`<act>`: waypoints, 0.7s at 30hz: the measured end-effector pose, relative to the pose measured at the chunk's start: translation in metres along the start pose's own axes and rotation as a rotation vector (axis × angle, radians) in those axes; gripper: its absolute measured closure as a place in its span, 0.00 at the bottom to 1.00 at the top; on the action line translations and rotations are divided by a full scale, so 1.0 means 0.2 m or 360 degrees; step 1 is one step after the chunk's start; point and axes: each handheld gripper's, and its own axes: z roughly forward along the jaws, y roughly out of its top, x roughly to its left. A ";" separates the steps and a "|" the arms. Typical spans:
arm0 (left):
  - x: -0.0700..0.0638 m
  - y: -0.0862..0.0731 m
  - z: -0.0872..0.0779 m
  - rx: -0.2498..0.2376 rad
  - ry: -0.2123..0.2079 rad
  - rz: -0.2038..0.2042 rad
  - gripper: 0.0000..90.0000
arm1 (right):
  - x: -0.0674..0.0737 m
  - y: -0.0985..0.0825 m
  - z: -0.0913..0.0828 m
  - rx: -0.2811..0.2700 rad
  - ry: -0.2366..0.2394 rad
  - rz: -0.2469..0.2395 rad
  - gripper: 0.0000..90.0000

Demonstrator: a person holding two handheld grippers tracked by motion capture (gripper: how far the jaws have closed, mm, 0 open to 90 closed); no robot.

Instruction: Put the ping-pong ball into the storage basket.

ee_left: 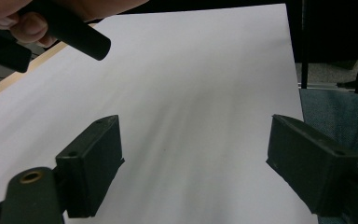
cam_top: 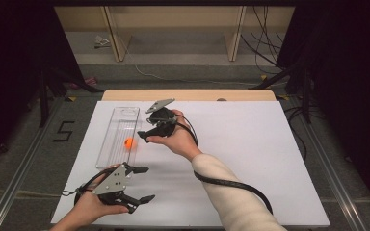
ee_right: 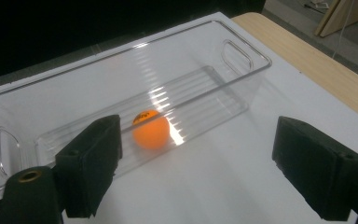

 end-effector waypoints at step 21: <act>0.00 0.00 0.00 0.0004 0.0001 0.0001 0.19 | -0.09 -0.12 -0.12 0.0006 -0.0057 0.0063 0.19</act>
